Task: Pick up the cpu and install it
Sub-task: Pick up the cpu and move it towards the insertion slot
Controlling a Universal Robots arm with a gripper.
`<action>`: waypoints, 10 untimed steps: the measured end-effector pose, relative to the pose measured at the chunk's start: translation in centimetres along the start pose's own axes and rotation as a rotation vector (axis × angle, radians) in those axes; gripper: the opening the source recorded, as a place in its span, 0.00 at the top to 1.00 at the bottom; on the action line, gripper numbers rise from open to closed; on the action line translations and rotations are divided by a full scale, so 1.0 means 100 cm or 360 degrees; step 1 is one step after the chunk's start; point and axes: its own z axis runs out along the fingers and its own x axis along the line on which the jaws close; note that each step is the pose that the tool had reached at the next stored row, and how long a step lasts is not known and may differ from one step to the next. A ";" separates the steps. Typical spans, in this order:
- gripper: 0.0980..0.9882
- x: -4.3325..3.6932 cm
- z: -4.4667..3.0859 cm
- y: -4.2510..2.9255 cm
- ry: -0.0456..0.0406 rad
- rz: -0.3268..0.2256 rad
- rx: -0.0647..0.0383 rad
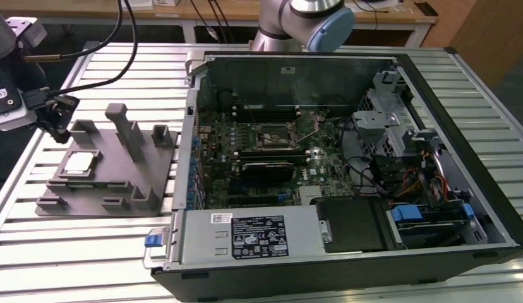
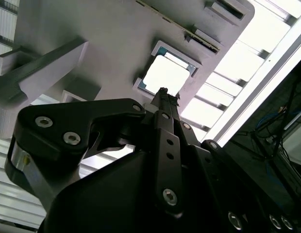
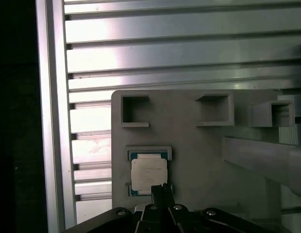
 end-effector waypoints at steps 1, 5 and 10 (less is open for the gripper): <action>0.99 0.0001 0.0006 0.0000 0.0000 0.0000 0.0000; 0.99 0.0006 0.0045 -0.0002 0.0000 0.0000 0.0000; 0.99 0.0026 0.0107 -0.0007 0.0000 0.0000 0.0000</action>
